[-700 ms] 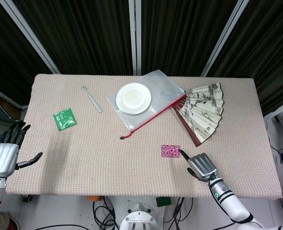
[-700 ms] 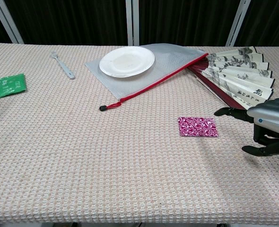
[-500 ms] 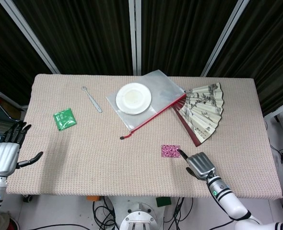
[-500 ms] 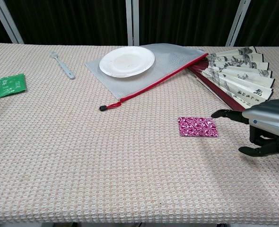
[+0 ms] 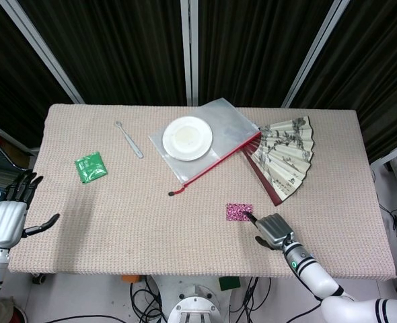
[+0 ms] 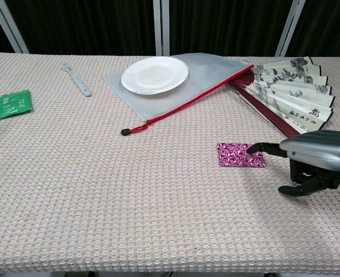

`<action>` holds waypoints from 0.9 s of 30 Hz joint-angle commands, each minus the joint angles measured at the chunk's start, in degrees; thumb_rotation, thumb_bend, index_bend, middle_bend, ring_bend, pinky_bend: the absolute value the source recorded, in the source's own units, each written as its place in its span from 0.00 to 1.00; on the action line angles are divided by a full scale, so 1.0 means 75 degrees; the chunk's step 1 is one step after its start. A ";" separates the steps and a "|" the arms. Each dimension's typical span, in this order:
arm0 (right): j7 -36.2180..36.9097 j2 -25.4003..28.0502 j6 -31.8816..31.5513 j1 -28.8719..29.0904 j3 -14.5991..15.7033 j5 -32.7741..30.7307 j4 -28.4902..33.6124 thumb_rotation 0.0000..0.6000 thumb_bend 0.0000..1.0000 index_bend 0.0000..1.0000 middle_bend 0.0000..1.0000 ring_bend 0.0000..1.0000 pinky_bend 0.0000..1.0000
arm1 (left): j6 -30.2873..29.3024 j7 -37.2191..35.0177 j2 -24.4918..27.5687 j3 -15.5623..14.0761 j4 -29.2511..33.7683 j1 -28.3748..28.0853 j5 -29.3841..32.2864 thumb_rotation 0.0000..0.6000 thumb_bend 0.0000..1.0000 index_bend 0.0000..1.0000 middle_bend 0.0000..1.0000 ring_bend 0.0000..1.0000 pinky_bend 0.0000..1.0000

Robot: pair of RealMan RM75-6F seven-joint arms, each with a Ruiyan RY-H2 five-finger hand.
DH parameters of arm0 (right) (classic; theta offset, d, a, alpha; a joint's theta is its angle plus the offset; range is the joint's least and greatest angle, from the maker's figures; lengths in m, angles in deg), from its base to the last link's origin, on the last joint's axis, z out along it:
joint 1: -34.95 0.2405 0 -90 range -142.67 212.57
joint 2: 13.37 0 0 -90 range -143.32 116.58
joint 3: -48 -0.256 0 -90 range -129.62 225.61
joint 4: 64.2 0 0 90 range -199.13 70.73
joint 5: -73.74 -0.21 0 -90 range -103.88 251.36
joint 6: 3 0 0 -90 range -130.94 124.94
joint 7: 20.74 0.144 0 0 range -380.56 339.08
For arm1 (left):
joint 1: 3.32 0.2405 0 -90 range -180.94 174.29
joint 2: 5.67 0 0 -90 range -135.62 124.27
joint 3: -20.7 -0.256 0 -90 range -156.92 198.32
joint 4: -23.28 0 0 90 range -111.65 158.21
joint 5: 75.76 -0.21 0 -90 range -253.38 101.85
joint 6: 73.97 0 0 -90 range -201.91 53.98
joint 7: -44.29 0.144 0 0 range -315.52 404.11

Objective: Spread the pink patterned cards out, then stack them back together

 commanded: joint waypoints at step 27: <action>0.0156 0.0168 -0.0097 0.0860 0.0652 -0.0979 0.0469 1.00 1.00 0.08 1.00 1.00 0.93 | -0.0023 0.0094 0.0102 -0.0021 0.0160 -0.0002 -0.0049 0.11 0.10 0.07 0.05 0.03 0.17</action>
